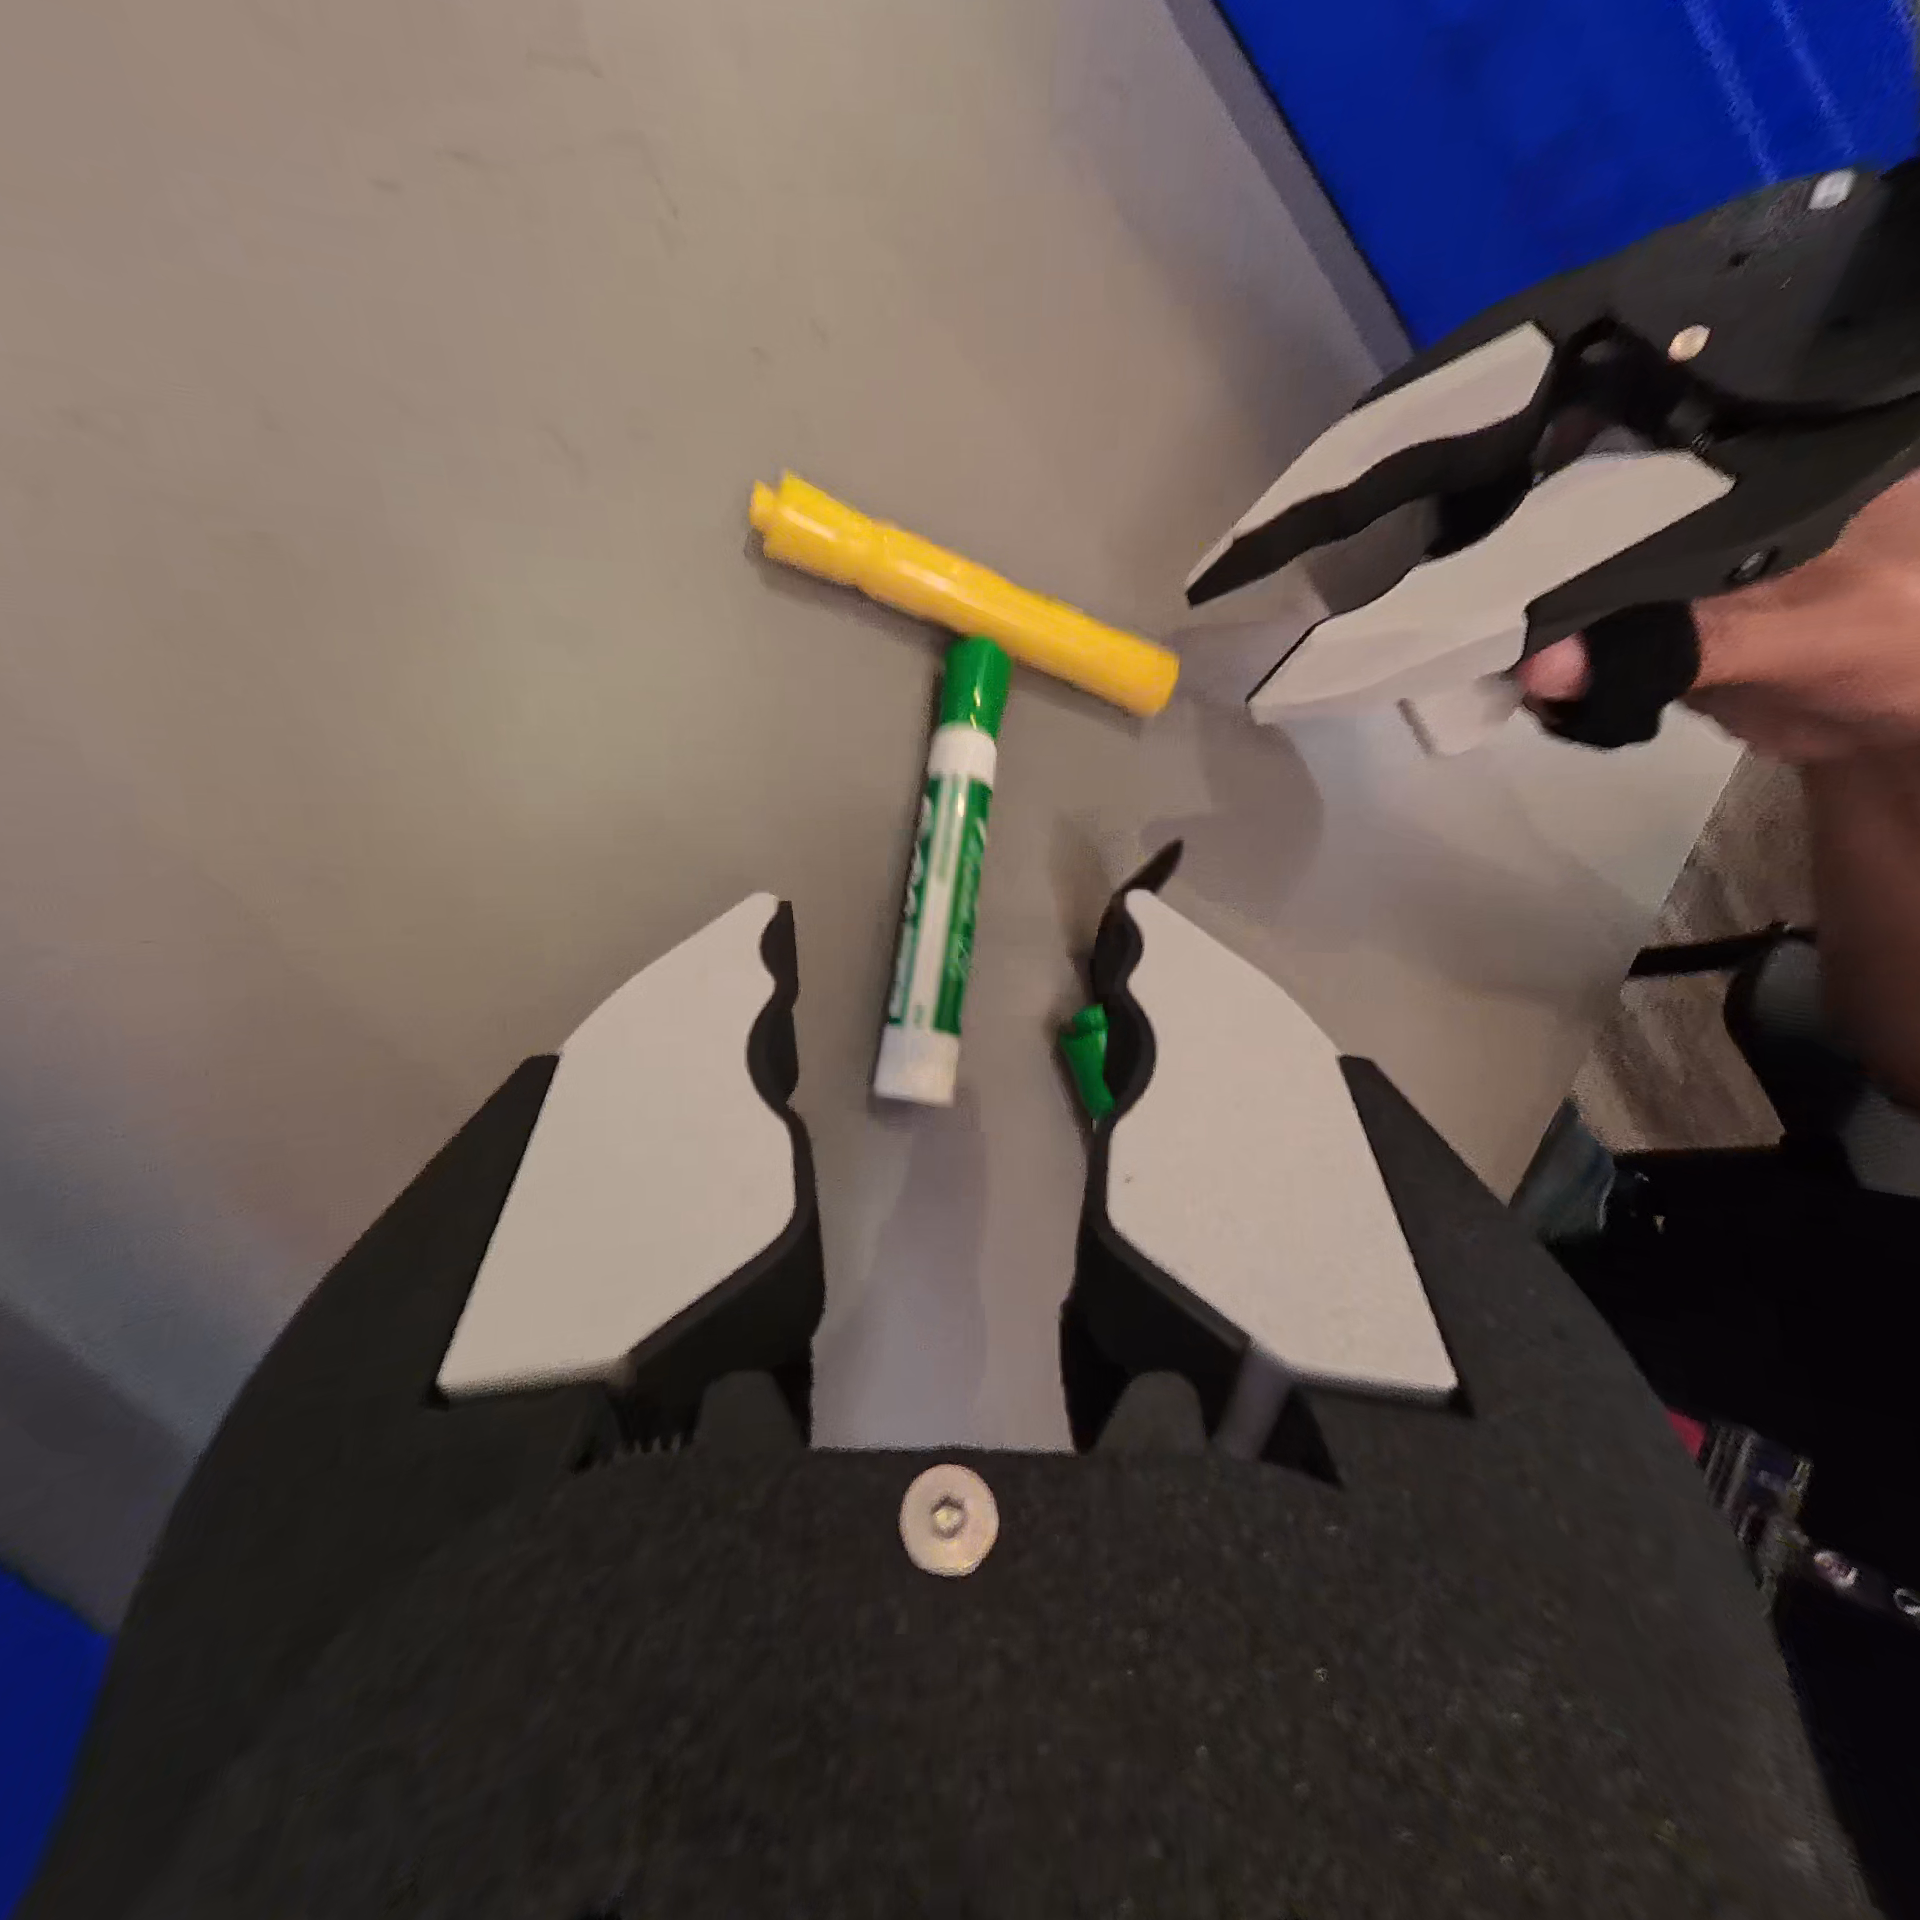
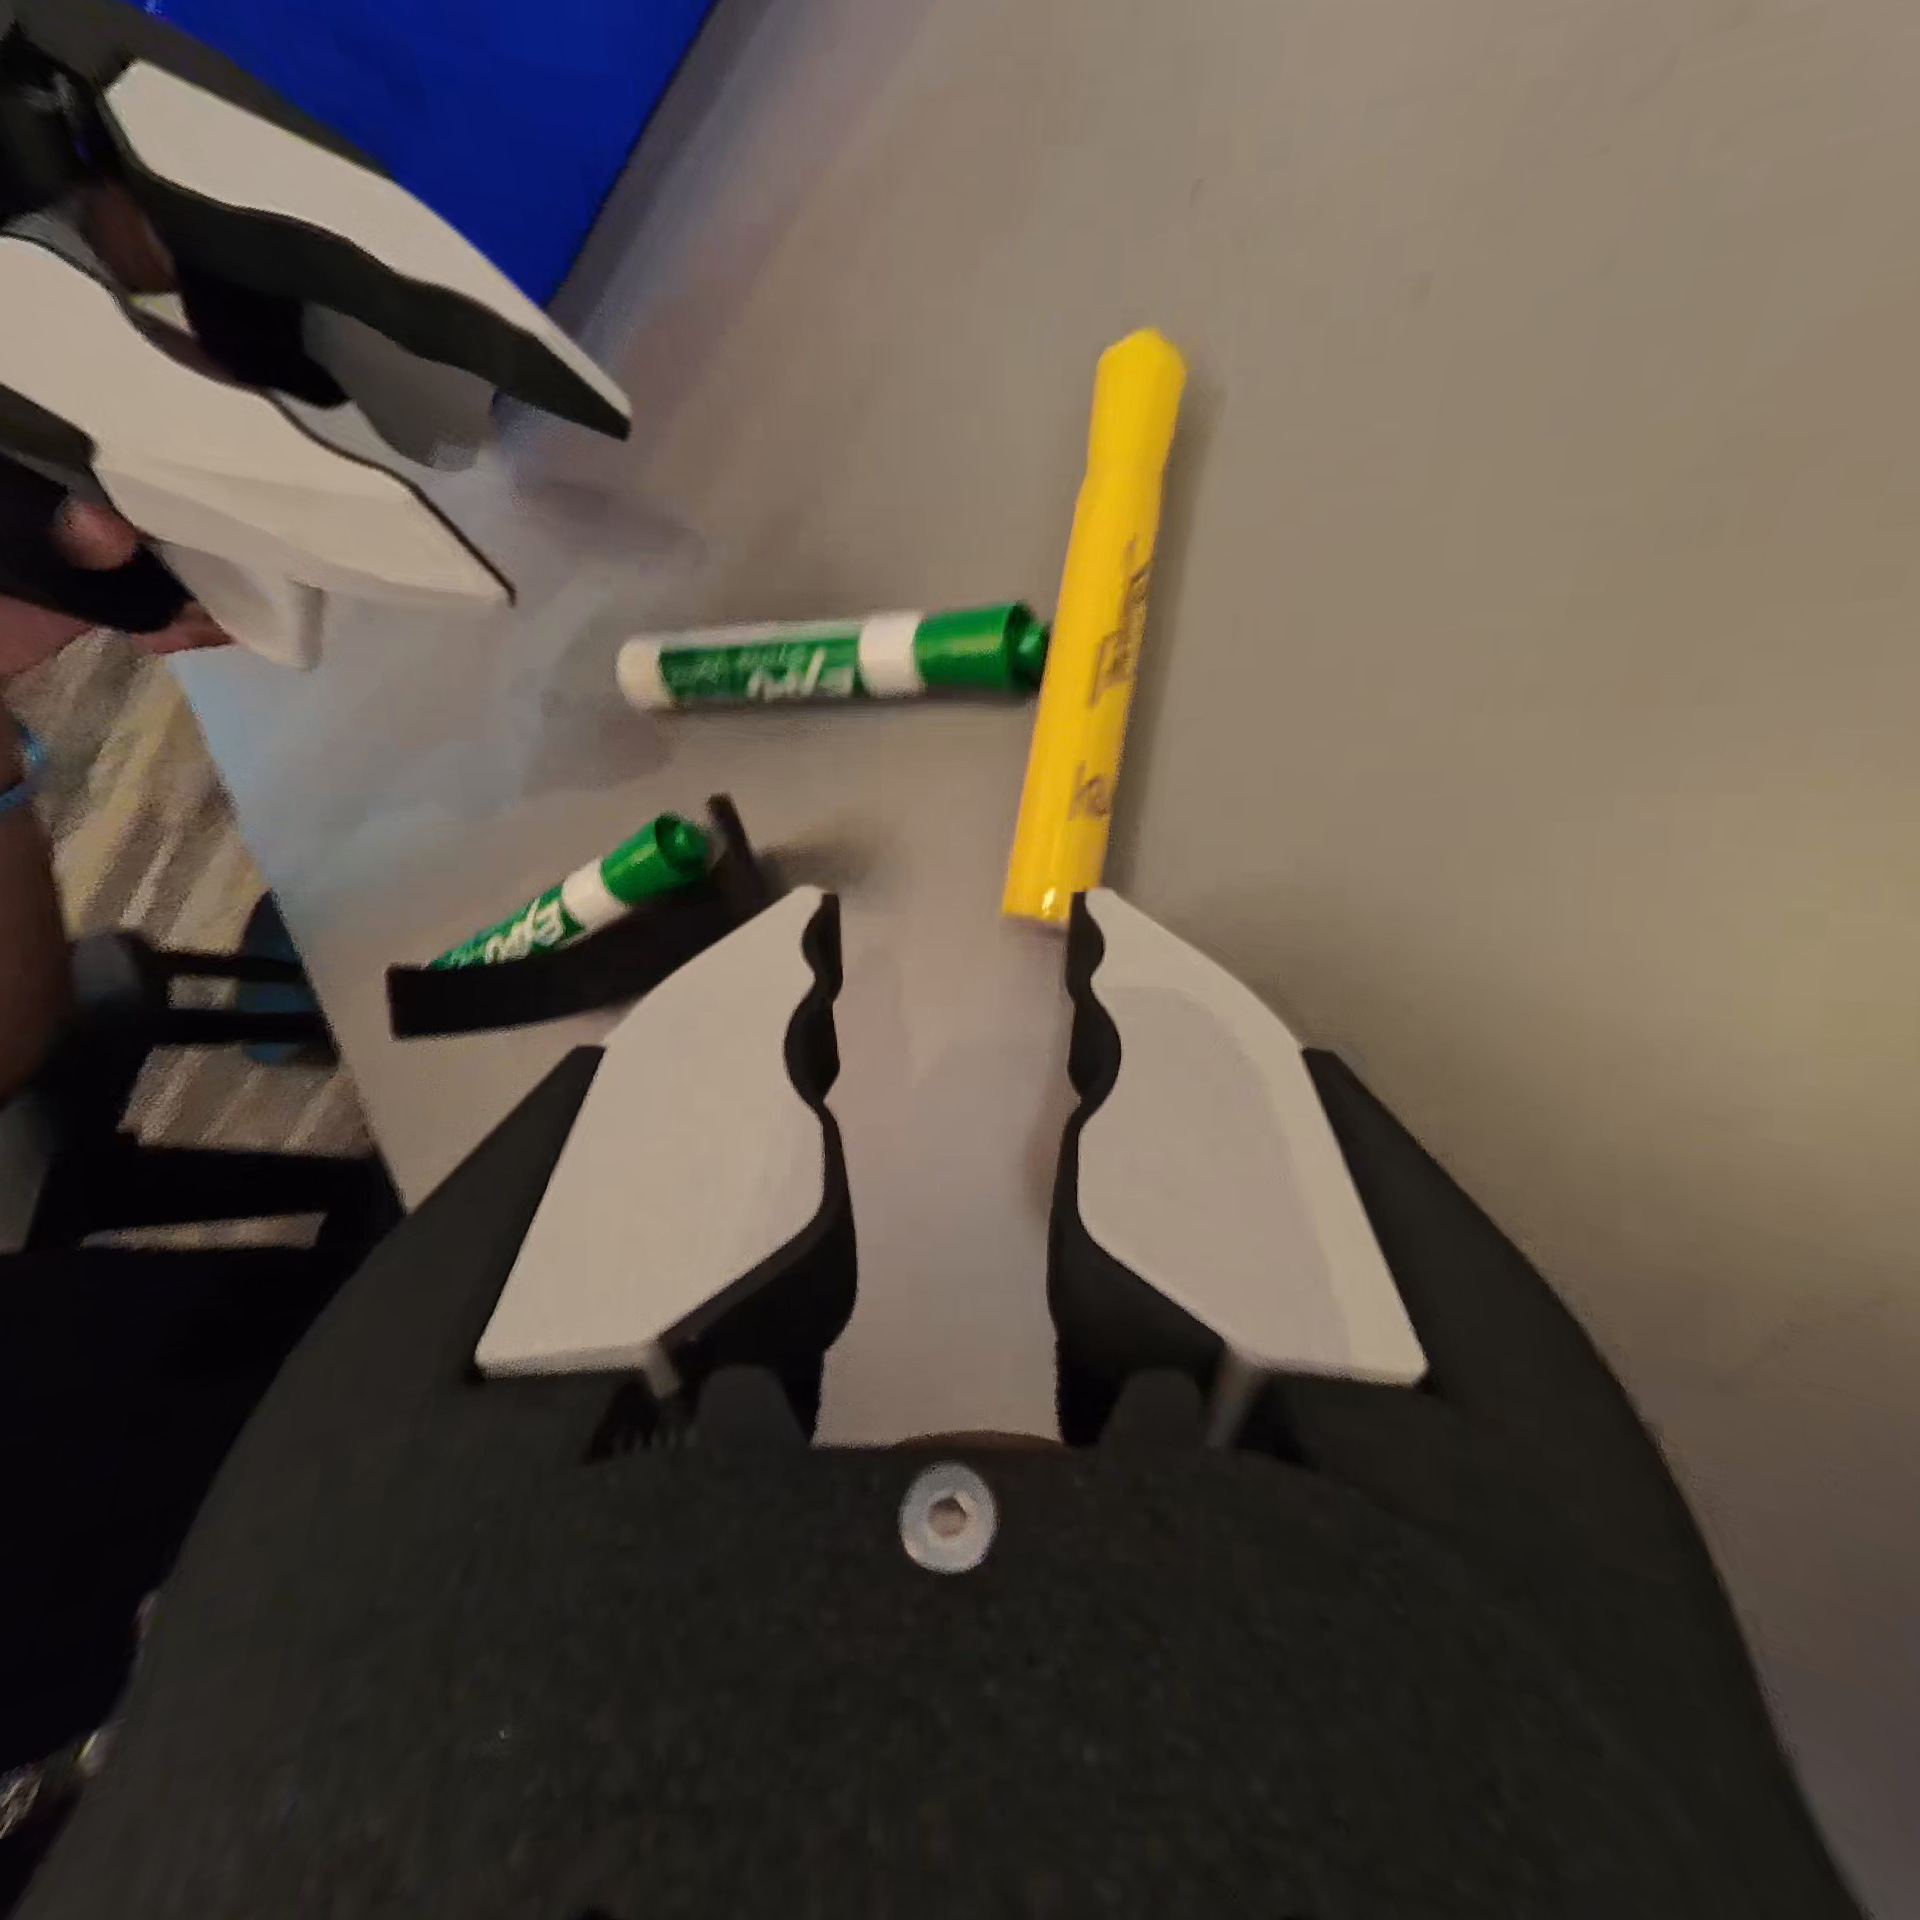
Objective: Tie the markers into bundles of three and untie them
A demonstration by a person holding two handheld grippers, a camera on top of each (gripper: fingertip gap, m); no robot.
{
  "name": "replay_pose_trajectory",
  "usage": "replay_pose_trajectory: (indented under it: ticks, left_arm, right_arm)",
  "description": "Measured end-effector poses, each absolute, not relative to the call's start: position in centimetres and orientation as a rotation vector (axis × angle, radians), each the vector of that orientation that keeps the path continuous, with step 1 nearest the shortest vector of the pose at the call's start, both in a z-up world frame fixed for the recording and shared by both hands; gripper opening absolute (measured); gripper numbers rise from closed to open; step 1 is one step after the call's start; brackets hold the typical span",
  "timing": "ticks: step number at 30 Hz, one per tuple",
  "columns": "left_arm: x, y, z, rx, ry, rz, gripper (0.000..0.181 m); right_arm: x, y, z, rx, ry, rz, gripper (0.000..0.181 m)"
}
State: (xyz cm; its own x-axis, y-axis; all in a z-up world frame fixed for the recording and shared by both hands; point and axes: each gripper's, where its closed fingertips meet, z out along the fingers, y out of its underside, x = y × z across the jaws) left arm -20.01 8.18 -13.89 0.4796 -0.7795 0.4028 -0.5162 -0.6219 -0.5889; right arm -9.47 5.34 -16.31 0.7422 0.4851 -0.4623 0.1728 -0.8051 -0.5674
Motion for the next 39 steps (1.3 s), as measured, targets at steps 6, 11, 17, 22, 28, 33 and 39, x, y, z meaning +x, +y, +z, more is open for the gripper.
replay_pose_trajectory:
  ticks: [6,11,17,22,28,33,39]
  left_arm:
    - [-21.1,5.9,-17.3,-2.404,1.124,-0.866,0.047]
    - [-19.5,5.7,-16.4,-2.384,1.056,-1.095,0.046]
    - [-20.4,5.6,-17.2,-2.414,1.059,-1.015,0.036]
    - [-19.4,5.7,-18.5,-2.44,1.119,-0.916,0.035]
    - [-17.9,7.4,-18.8,-2.469,1.27,-0.663,0.035]
    - [-17.3,8.8,-18.8,-2.496,1.34,-0.486,0.036]
    - [-17.8,9.3,-18.2,-2.485,1.262,-0.525,0.036]
  right_arm:
    - [-12.0,4.8,-17.3,-2.409,-0.564,0.956,0.033]
    - [-13.7,5.9,-15.5,-2.299,-0.577,1.138,0.031]
    - [-6.5,10.5,-16.2,-2.364,-0.574,0.657,0.024]
    - [-8.3,10.6,-18.2,-2.423,-0.713,0.487,0.039]
    - [-10.1,13.4,-18.2,-2.497,-0.816,0.241,0.036]
    - [-11.4,15.8,-19.6,-2.672,-0.853,0.205,0.03]
    - [-11.0,17.3,-18.9,-2.588,-0.856,0.231,0.018]
